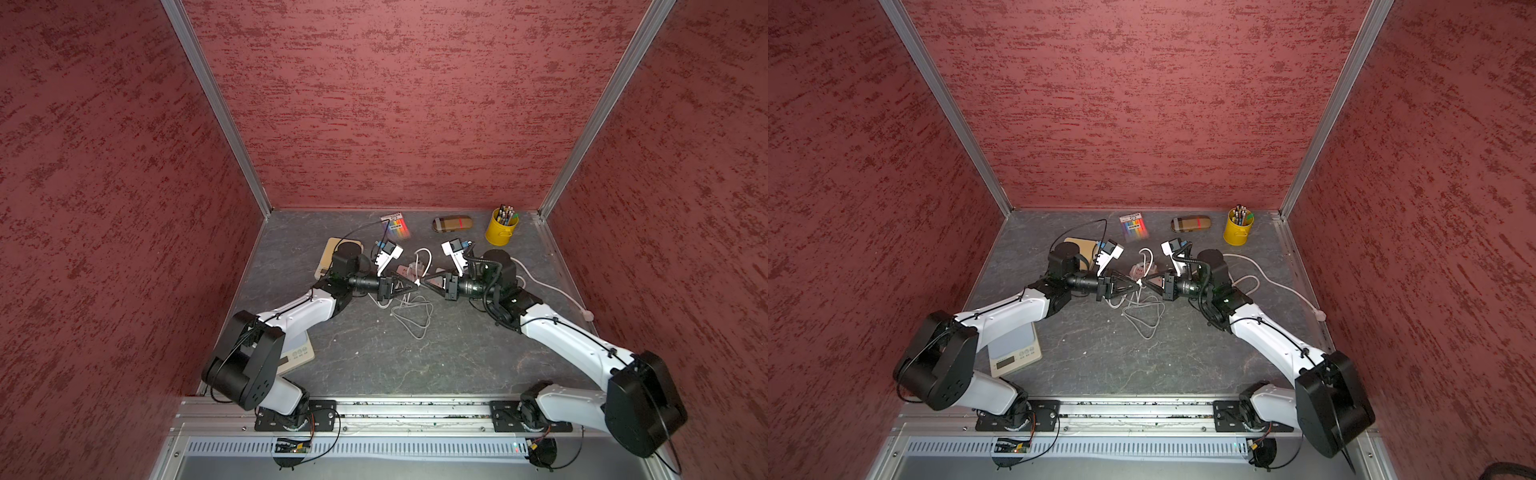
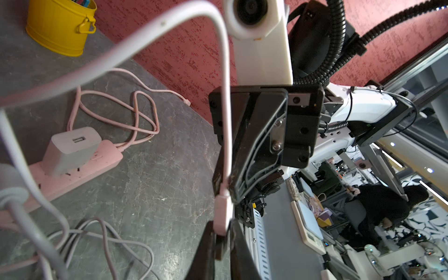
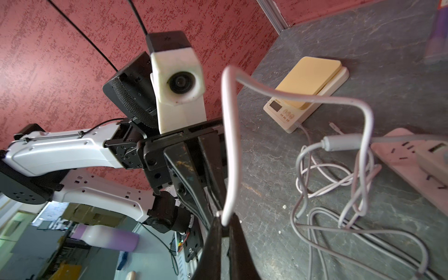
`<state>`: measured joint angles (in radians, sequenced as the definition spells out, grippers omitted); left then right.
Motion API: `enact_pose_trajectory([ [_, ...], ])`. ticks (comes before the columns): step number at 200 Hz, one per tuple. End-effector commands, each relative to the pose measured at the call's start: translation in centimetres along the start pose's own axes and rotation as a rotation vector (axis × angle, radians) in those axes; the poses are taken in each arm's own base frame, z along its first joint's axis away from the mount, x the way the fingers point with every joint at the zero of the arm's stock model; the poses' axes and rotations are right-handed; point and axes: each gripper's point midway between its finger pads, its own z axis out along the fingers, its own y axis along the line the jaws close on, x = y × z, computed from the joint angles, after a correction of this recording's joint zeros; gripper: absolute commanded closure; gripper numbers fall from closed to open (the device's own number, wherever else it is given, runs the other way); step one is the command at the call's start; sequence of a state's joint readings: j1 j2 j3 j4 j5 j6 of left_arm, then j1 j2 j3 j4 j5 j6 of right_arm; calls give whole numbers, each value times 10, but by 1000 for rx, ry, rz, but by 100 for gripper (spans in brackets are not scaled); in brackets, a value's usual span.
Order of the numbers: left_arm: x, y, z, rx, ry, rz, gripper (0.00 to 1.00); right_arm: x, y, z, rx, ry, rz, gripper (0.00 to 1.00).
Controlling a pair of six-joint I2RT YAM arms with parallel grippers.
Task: Charge the electronic scale
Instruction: Adjust the charging cable at the center of the board.
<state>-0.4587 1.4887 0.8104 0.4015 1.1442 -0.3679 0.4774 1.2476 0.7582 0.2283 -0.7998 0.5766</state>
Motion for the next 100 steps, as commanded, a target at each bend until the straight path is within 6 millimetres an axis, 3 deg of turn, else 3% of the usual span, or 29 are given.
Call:
enact_pose_trajectory([
  [1, -1, -1, 3, 23, 13, 2, 99, -19, 13, -3, -30, -60, -38, 100],
  [20, -1, -1, 2, 25, 13, 2, 100, -21, 12, -3, -31, -67, -38, 100],
  [36, -2, -3, 2, 22, 13, 11, 100, -19, 12, -3, -30, -60, -42, 77],
  [55, -3, -4, 1, 22, 18, 15, 100, -16, 15, -3, -47, -39, -63, 66],
  [100, -6, -7, 1, 37, 20, 17, 100, -11, 20, 2, -91, 9, -83, 68],
])
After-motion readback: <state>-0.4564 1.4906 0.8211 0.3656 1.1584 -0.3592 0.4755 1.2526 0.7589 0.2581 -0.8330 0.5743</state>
